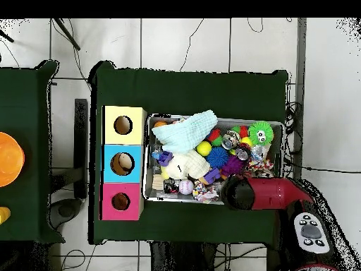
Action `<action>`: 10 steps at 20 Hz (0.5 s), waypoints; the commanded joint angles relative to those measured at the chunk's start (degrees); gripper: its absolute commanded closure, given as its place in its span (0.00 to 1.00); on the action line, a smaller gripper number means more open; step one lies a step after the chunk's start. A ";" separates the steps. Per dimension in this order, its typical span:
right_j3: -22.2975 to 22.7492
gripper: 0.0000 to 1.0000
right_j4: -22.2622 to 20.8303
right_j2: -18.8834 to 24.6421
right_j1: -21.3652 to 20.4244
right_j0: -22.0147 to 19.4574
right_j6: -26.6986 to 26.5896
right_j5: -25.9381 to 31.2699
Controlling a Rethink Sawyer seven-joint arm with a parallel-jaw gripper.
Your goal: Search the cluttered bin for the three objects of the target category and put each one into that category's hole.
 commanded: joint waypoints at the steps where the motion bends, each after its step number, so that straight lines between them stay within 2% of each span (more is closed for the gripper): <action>1: 3.39 0.00 2.08 2.27 2.26 -3.62 4.85 -1.87; 10: 2.60 0.00 2.45 2.45 2.21 -3.47 4.74 0.33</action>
